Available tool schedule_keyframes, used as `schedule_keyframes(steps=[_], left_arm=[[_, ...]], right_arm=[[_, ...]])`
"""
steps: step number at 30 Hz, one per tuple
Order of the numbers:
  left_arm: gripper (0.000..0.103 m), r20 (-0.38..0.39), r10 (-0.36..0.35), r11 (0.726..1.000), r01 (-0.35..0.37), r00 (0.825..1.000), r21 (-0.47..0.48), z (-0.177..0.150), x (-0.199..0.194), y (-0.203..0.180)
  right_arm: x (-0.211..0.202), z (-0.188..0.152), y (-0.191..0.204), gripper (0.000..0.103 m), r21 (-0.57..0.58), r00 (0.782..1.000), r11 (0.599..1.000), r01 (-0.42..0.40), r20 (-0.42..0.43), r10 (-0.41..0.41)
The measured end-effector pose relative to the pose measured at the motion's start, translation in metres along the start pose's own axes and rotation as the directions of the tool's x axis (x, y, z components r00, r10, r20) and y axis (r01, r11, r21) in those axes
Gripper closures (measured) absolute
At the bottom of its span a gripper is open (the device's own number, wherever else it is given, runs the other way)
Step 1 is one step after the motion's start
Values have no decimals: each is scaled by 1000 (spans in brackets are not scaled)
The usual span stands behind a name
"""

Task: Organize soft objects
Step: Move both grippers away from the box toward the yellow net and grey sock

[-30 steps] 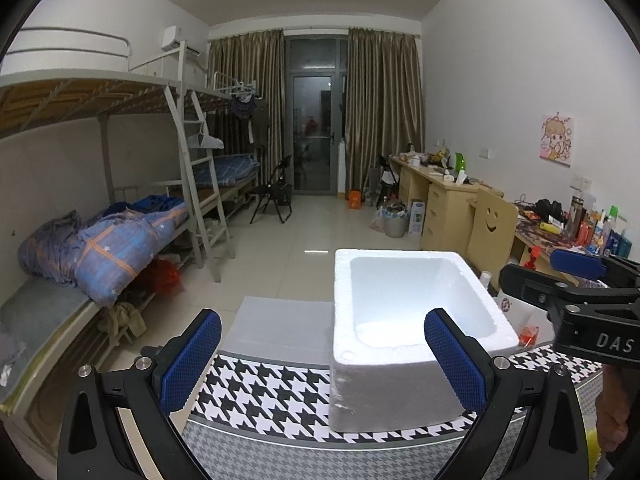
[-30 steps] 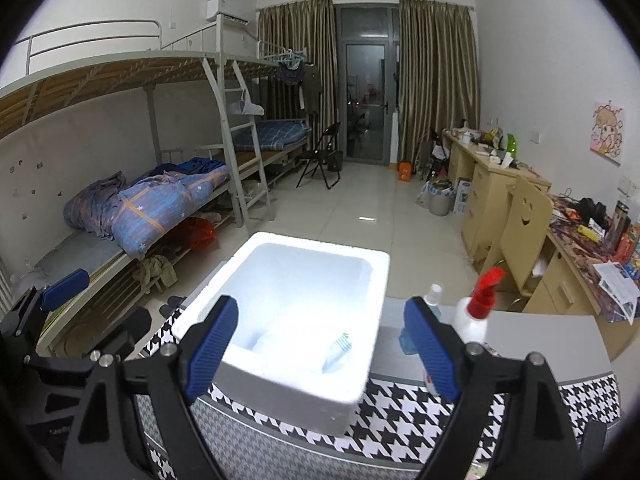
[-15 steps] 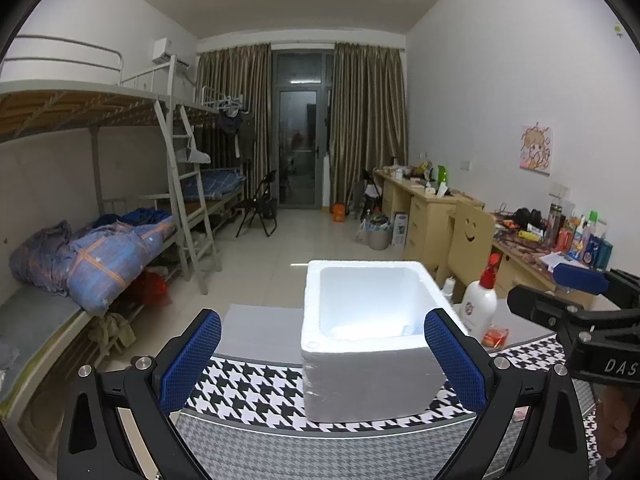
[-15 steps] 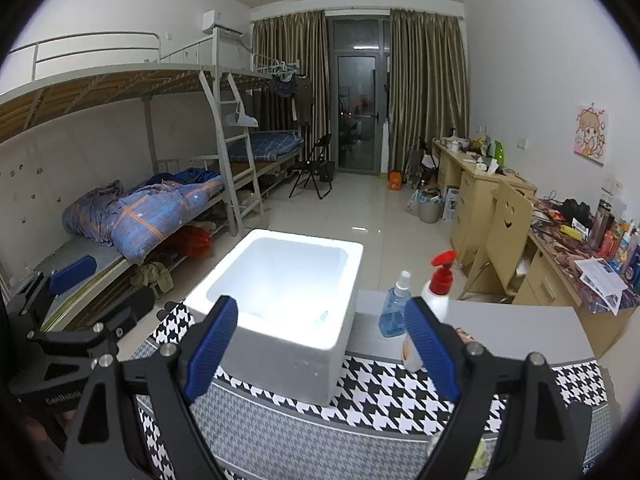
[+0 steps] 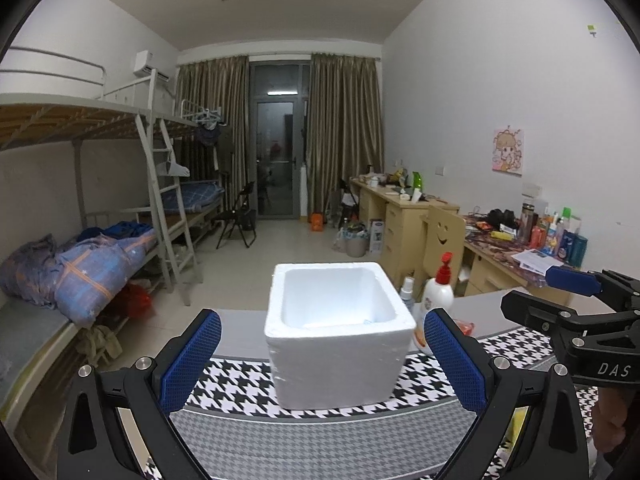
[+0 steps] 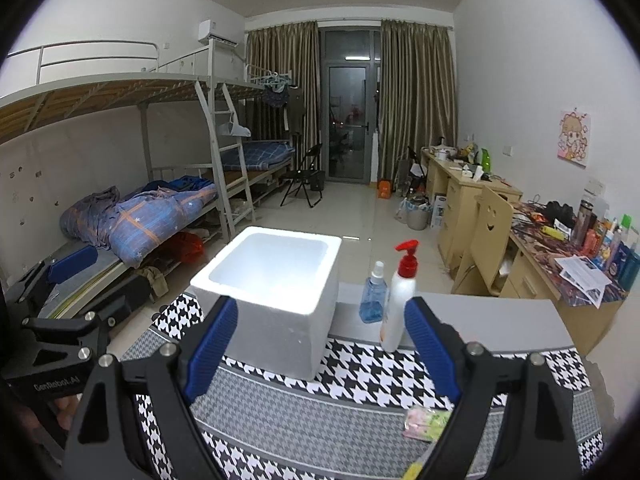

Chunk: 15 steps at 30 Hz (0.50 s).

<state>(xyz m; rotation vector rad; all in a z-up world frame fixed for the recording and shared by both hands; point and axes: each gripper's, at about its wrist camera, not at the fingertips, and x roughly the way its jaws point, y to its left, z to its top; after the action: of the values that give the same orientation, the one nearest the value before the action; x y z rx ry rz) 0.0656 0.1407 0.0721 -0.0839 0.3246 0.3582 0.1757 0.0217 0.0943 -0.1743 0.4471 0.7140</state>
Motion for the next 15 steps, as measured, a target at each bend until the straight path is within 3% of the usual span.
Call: schedule_keyframes(steps=[15], left_arm=[[1,14,-113,993,112,993,37,-14,-22,-41]], right_arm=[[-37,-32,-27,14,54,998,997,48,28,-50]])
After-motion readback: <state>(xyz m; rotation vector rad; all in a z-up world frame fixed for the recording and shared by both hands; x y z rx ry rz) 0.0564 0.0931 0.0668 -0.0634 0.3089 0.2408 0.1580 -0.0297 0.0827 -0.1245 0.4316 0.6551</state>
